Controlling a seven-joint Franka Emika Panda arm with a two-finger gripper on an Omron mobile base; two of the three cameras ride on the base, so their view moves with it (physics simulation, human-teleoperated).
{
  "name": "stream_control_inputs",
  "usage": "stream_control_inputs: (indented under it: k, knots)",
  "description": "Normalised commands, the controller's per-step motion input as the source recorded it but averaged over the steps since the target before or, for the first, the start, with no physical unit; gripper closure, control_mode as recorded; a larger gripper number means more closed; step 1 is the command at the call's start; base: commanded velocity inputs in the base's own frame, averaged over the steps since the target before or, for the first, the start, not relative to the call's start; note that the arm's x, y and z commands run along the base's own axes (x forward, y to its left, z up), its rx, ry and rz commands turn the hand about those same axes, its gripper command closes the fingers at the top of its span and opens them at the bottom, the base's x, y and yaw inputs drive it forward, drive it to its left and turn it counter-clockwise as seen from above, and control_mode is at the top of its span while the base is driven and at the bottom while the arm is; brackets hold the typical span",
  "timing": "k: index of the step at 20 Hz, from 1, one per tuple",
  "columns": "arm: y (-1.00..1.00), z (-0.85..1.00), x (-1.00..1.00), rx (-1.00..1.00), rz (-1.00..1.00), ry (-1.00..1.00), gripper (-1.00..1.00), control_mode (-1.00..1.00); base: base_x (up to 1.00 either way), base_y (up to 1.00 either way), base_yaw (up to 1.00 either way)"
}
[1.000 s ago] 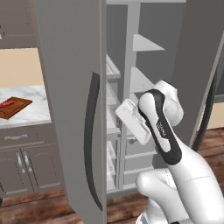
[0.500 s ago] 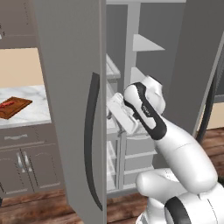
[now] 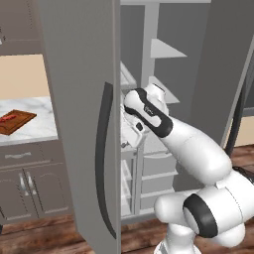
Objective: Retrieve a lemon from the fridge and place it on the cutting board with the fish.
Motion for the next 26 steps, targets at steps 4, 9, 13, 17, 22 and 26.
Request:
stream_control_inputs:
  k: [4, 9, 13, 17, 22, 26]
  knots:
    - [0.78, -0.23, 0.00, 0.00, 0.00, 0.00, -1.00, -1.00, 0.00, 0.00, 0.00]
    - [0.58, -0.13, -0.08, 0.00, 0.00, 0.00, -1.00, -1.00, 0.00, 0.00, 0.00]
    - [0.63, -0.18, -0.44, 0.00, -0.01, 0.00, -1.00, -1.00, 0.00, 0.00, 0.00]
    - [0.49, -0.04, -0.35, 0.00, -0.02, 0.00, -1.00, -1.00, 0.00, 0.00, 0.00]
    - [0.39, 0.00, -0.15, 0.00, -0.02, 0.00, -1.00, -1.00, 0.00, 0.00, 0.00]
    - [0.32, 0.00, -0.10, 0.00, -0.02, 0.00, -1.00, -1.00, 0.00, 0.00, 0.00]
